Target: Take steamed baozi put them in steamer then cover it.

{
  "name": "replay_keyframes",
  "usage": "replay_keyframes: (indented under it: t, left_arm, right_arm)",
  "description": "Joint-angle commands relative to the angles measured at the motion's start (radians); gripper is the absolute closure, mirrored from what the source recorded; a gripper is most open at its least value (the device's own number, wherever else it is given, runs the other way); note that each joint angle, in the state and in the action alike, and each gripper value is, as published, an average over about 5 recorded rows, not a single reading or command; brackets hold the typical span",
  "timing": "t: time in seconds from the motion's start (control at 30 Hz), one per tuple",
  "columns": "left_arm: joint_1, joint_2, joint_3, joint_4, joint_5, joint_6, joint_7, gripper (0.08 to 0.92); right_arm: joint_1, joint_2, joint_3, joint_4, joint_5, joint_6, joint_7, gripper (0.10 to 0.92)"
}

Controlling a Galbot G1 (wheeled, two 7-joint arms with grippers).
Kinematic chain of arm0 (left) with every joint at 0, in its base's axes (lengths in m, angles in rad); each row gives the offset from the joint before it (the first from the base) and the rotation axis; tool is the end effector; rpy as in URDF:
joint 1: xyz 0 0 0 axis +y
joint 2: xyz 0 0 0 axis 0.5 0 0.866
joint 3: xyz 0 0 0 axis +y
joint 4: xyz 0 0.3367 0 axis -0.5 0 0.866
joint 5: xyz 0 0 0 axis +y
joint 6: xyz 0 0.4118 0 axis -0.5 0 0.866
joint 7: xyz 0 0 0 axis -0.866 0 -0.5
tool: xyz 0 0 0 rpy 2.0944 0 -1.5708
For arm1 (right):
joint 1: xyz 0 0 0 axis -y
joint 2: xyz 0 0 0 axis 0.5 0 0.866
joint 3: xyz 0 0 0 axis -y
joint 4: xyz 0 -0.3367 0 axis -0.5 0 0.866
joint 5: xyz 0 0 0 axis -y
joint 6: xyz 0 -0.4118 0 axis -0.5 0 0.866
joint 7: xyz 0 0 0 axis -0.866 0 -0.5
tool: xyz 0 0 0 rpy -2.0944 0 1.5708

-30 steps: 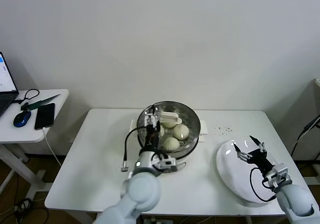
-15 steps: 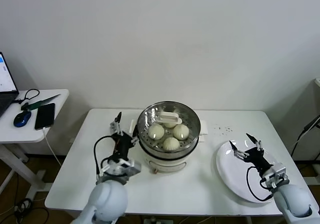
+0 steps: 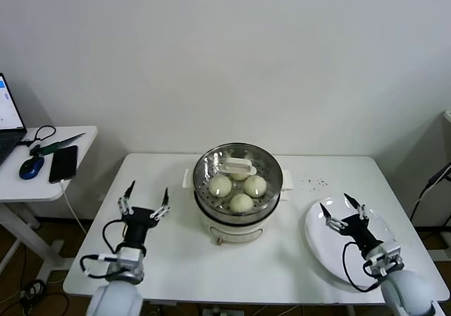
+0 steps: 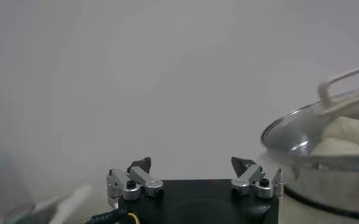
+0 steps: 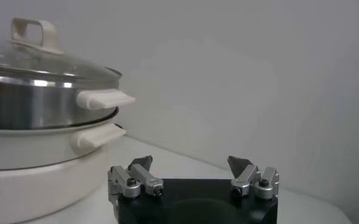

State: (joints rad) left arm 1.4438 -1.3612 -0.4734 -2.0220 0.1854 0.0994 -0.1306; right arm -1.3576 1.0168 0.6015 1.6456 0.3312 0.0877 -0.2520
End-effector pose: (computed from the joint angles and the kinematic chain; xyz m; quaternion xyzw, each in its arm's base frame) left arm 0.2805 0.0145 -0.2883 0.0099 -0.9835 -0.1804 0.0066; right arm 0.3155 -0.1881 -0.3568 0.1280 -0.9834 0.1056 0.0740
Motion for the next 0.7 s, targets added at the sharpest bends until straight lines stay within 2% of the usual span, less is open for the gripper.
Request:
replay_keyframes:
  t: [0.03, 0.7]
  left_arm:
    - [0.171, -0.078, -0.194, 0.027, -0.254, -0.184, 0.039, 0.177]
    - [0.200, -0.134, -0.203, -0.012, -0.179, -0.181, 0.073, 0.177]
  right_arm:
    - [-0.048, 0.052, 0.012, 0.008, 0.009, 0.028, 0.007, 0.203]
    - [-0.071, 0.051, 0.008, 0.017, 0.035, 0.045, 0.009, 0.203]
